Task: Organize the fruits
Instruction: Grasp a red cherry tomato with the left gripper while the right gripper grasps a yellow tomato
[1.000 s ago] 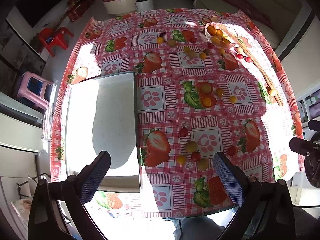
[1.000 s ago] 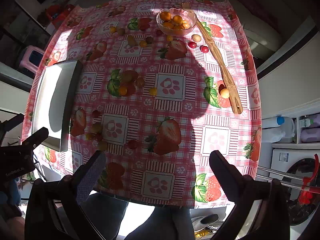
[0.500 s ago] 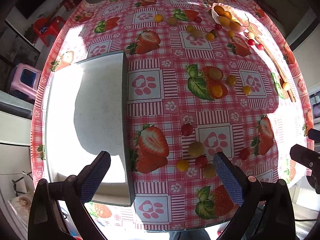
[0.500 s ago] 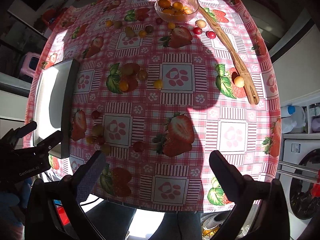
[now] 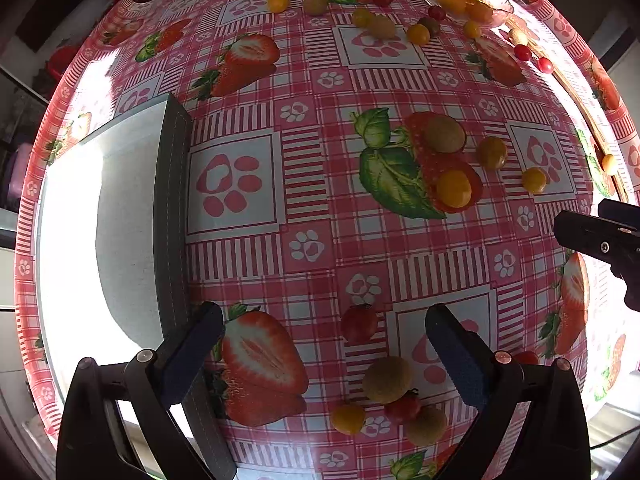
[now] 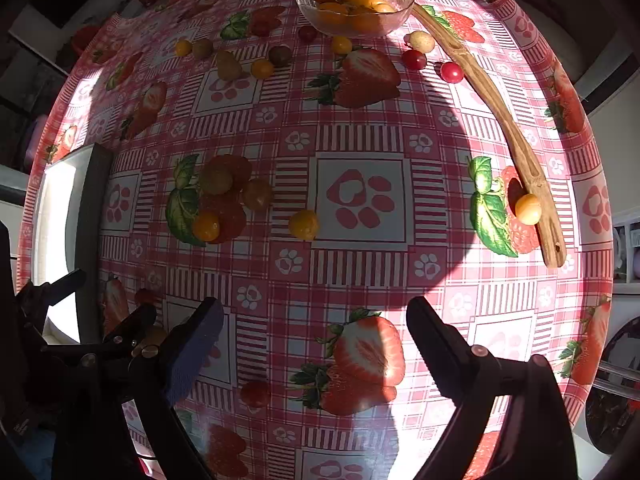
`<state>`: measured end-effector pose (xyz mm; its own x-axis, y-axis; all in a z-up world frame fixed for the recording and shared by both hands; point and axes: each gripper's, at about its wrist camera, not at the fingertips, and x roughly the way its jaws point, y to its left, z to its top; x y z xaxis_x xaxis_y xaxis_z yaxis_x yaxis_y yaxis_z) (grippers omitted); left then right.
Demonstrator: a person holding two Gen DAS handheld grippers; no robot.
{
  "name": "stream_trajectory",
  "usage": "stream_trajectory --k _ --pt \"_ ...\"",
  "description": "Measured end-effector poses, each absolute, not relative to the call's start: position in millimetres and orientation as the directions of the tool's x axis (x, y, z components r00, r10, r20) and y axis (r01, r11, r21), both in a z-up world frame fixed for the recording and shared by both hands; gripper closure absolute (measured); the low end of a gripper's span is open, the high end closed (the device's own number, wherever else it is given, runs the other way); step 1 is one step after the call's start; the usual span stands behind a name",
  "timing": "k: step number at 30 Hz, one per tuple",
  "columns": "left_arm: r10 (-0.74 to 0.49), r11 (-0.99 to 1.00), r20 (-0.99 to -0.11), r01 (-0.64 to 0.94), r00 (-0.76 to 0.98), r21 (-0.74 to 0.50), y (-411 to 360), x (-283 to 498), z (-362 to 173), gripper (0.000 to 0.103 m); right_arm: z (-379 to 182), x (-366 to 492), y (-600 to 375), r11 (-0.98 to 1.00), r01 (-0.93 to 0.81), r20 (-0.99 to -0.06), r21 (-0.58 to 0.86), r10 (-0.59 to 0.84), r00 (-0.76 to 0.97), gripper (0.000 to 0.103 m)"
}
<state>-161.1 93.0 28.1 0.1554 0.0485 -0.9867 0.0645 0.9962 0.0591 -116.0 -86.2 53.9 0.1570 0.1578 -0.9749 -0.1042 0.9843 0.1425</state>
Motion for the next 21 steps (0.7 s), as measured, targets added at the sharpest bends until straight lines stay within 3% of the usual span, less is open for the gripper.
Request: stream_trajectory --k 2,5,8,10,12,13,14,16,21 --pt "0.048 0.996 -0.989 0.063 0.142 0.058 92.9 -159.9 22.2 0.012 46.4 -105.6 -81.7 0.982 -0.116 -0.974 0.148 0.165 0.154 0.023" --pt "0.041 0.998 -0.991 0.039 0.126 0.046 95.9 -159.1 14.7 0.012 34.5 -94.2 -74.8 0.98 -0.134 -0.976 0.146 0.165 0.141 0.033" --pt "0.007 1.0 -0.993 0.018 0.122 0.009 98.8 -158.7 12.5 0.021 24.9 -87.3 -69.8 0.98 -0.144 -0.979 0.14 0.158 0.129 0.045" --pt "-0.003 1.0 -0.992 0.016 0.123 -0.001 98.4 -159.5 13.4 0.026 26.2 -85.1 -65.4 0.98 -0.155 -0.978 0.122 0.146 0.152 0.047" --pt "-0.011 1.0 -0.99 0.021 0.138 -0.009 94.9 -162.3 16.4 0.038 27.1 -84.1 -61.9 0.98 -0.168 -0.978 0.104 0.132 0.161 0.059" --pt "-0.015 1.0 -0.989 0.026 0.146 -0.012 90.3 -163.8 19.2 0.051 27.2 -83.4 -59.3 0.98 -0.176 -0.979 0.089 0.119 0.165 0.065" --pt "-0.019 0.999 -0.988 0.032 0.151 -0.015 88.9 -164.7 20.9 0.063 27.4 -83.7 -57.3 0.98 -0.184 -0.98 0.071 0.103 0.168 0.079" --pt "-0.036 0.999 -0.987 0.038 0.158 -0.03 88.4 -166.1 23.7 0.084 26.5 -82.4 -53.3 0.98 -0.19 -0.982 0.065 0.097 0.163 0.082" --pt "-0.137 0.99 -0.977 -0.017 0.163 -0.142 99.7 -167.8 36.4 0.084 30.6 -88.3 -61.8 0.981 -0.143 -0.979 0.128 0.148 0.141 0.082"
